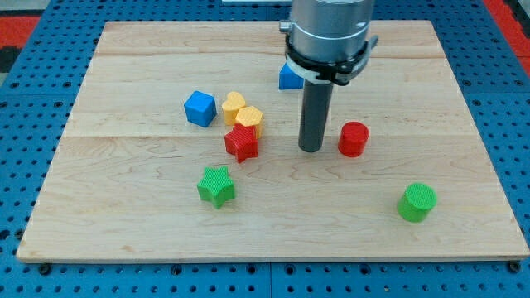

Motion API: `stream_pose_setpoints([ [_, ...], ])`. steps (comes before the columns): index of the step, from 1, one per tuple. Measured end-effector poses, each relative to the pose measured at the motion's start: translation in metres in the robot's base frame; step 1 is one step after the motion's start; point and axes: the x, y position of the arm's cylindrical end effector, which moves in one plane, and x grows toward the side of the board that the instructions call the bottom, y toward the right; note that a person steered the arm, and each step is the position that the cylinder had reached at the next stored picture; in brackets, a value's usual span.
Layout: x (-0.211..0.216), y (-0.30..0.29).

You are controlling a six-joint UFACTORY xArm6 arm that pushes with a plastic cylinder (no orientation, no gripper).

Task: Move the red circle into the green circle

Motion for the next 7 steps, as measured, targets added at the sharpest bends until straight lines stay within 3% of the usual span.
stream_pose_setpoints([
  [5, -0.023, 0.07],
  [7, 0.005, 0.13],
])
